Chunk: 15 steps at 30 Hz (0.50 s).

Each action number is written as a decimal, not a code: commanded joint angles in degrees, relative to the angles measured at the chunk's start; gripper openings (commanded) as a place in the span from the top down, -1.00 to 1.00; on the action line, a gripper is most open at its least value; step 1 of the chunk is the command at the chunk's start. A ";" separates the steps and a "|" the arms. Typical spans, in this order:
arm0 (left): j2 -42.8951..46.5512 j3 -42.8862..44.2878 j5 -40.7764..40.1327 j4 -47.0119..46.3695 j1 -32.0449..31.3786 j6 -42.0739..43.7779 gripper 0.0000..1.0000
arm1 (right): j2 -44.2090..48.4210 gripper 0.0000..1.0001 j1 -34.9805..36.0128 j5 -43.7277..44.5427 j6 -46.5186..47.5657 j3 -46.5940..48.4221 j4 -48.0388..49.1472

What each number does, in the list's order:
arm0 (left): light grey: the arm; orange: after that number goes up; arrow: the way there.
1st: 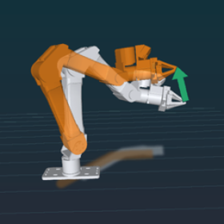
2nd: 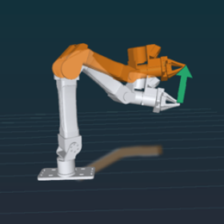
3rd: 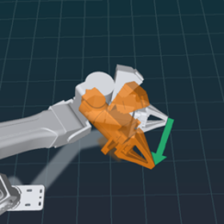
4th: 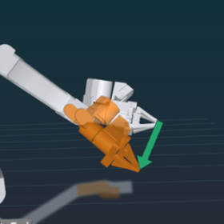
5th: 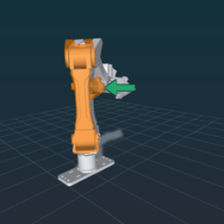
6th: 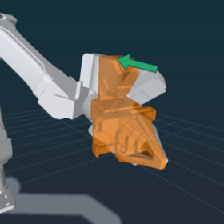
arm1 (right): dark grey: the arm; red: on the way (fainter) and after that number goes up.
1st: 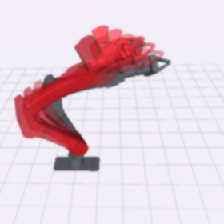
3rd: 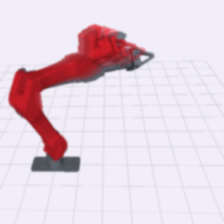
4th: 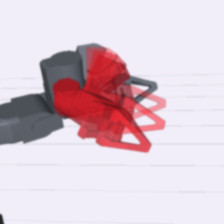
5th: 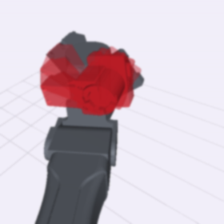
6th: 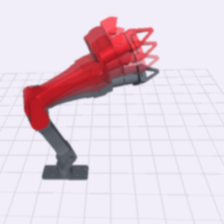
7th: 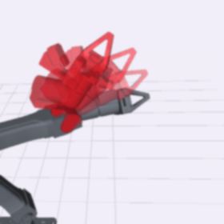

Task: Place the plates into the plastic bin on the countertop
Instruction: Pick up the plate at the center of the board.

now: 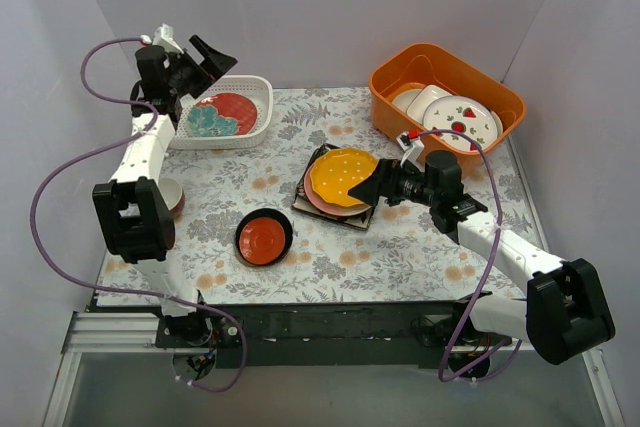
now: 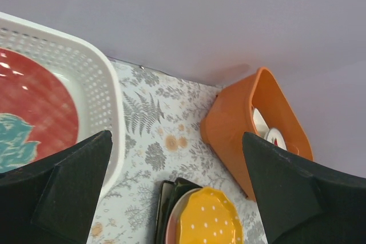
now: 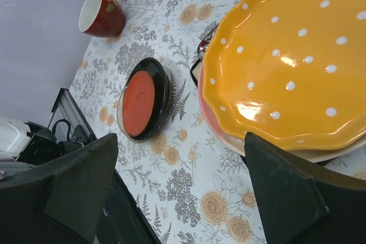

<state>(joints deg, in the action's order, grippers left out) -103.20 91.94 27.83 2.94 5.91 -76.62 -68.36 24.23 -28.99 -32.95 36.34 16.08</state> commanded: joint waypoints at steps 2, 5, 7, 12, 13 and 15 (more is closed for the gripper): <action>2.74 1.66 1.44 0.75 -7.47 2.44 -0.93 | 0.33 -0.96 0.03 1.92 2.10 2.95 -1.92; 1.86 2.01 1.61 1.72 -11.53 2.79 -0.92 | 0.77 -0.96 -0.06 3.85 3.24 3.47 -4.29; 1.33 2.19 1.78 2.07 -14.24 2.88 -0.92 | 0.95 -0.96 -0.06 5.70 4.46 3.83 -5.79; -0.07 2.37 1.43 4.00 -19.08 3.49 -0.91 | 1.12 -0.96 -0.41 9.91 5.79 4.53 -9.39; -0.07 2.28 0.56 4.26 -19.79 3.84 -0.91 | 1.12 -0.96 -0.41 10.44 5.70 4.62 -9.74; -0.16 2.01 -0.32 4.88 -21.72 4.90 -0.91 | 1.12 -0.96 -0.58 12.45 5.79 4.44 -10.88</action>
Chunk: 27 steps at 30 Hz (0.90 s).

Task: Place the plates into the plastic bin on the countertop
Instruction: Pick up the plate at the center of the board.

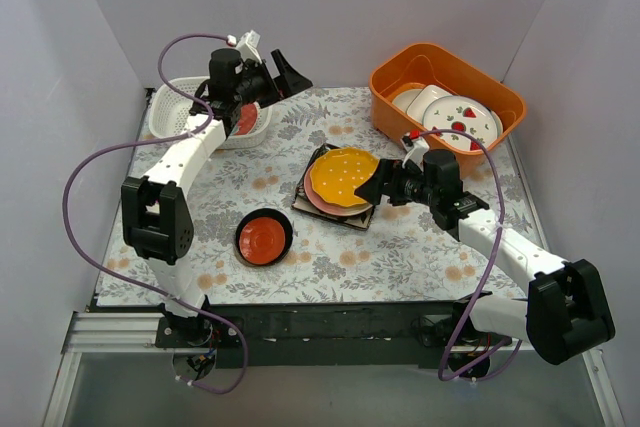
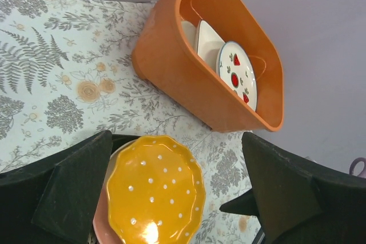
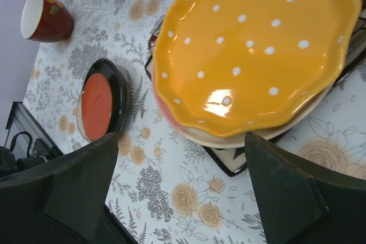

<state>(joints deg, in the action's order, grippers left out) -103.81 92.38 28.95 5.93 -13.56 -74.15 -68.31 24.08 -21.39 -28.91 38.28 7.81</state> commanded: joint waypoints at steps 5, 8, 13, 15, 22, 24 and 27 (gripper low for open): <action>-0.95 2.10 -2.23 3.12 -4.19 3.13 -0.91 | 0.73 -0.93 -1.66 8.11 1.14 1.80 -3.86; -1.31 2.19 -2.49 3.56 -4.54 3.40 -0.91 | 0.20 -0.88 -2.28 9.78 0.52 1.18 -3.86; -0.96 2.19 -3.90 4.17 -5.07 4.62 -0.91 | -0.24 -0.67 -2.45 17.42 -0.45 -0.66 -2.46; -0.78 2.19 -4.25 4.52 -5.16 5.06 -0.91 | -1.03 -0.61 -2.72 19.09 -0.54 -1.02 -1.58; -0.96 2.10 -4.69 4.70 -5.60 5.68 -0.92 | -5.77 -0.45 -2.72 19.71 -0.01 -0.05 0.27; -0.96 2.19 -5.30 5.31 -5.68 5.95 -0.93 | -7.87 -0.45 -2.72 19.89 0.16 0.30 1.41; -0.96 2.37 -6.45 6.10 -5.77 6.82 -0.93 | -10.42 -0.40 -2.72 18.58 0.25 1.35 2.64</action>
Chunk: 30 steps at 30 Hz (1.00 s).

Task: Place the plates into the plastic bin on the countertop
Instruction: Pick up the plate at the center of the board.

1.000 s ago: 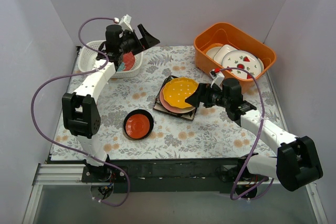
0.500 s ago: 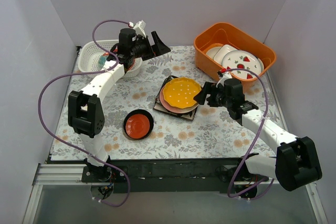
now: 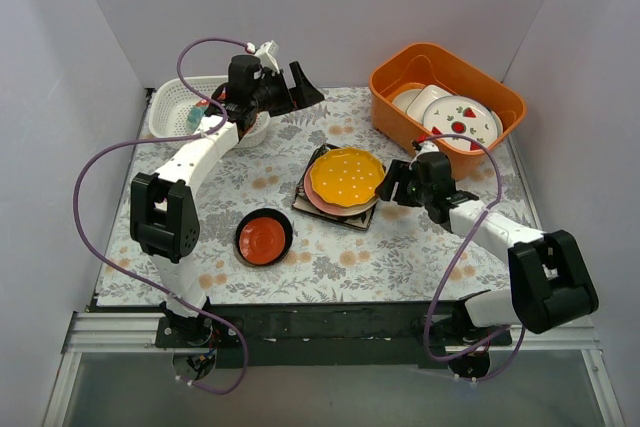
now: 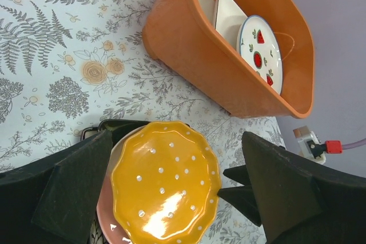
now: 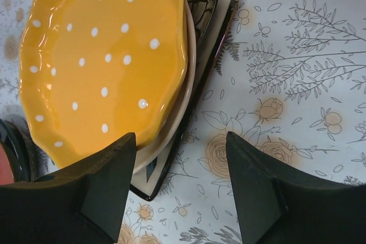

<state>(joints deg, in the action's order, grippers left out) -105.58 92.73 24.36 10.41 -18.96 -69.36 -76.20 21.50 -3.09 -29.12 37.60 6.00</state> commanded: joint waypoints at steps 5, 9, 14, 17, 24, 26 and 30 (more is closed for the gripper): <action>0.82 2.11 -2.21 2.06 -0.55 2.65 -0.93 | -6.40 -0.32 -0.14 -0.95 0.82 4.58 5.16; 0.55 2.37 -1.95 2.59 -0.81 2.74 -0.93 | -8.34 -0.27 -0.14 -0.16 1.88 5.64 4.72; 1.43 1.32 -1.68 3.30 -1.34 2.83 -0.93 | -9.66 0.04 -0.14 0.28 2.49 6.95 3.50; 1.96 -1.05 -1.95 3.21 -1.34 3.18 -0.93 | -9.23 0.19 -0.14 1.59 2.84 7.22 2.44; 2.05 -3.78 -1.07 3.56 -1.52 3.27 -0.93 | -8.35 0.70 -0.05 1.69 3.99 6.52 2.96; 1.70 -3.87 -0.37 3.56 -1.78 3.18 -0.93 | -8.00 0.90 -0.05 1.16 3.99 6.43 3.14; 0.99 -3.70 0.16 4.09 -2.31 3.36 -0.93 | -6.94 0.97 -0.05 -0.25 3.46 5.46 5.15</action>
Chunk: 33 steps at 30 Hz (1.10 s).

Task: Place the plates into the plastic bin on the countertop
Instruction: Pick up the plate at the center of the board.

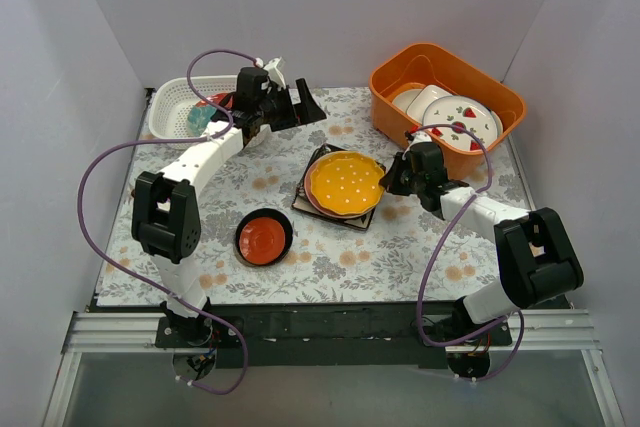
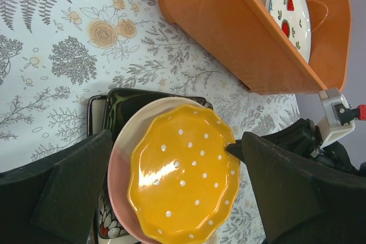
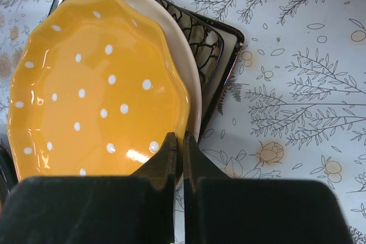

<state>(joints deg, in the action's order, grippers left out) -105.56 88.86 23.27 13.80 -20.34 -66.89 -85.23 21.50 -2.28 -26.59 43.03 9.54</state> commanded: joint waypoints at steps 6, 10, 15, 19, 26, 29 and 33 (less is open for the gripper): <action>0.53 1.05 1.61 2.02 -1.20 1.41 -0.94 | 5.51 0.97 -0.14 -1.85 -0.48 -2.68 4.43; 0.35 1.05 1.96 2.28 -1.37 1.50 -0.94 | 9.54 0.97 -0.05 -1.41 -1.01 -4.88 6.54; 0.53 1.32 1.96 2.46 -1.72 1.50 -0.94 | 13.59 0.97 -0.05 0.35 -1.18 -7.16 7.86; 0.88 1.32 2.04 2.46 -1.81 1.94 -0.94 | 17.02 0.97 -0.14 1.32 -1.54 -9.01 9.53; 0.97 1.67 3.36 2.46 -2.34 2.82 -0.94 | 21.15 0.97 -0.05 1.93 -2.59 -11.38 11.64; 0.79 1.84 4.06 2.54 -2.51 3.17 -0.94 | 23.00 0.97 -0.05 2.02 -2.94 -12.09 11.99; 0.70 2.11 4.50 2.55 -2.78 3.61 -0.94 | 25.37 0.97 -0.05 2.02 -3.29 -12.70 11.73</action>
<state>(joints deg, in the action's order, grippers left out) -105.58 88.86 26.20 16.23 -22.55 -64.86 -63.88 21.43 0.45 -26.96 29.17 11.92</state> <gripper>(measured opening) 0.970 0.044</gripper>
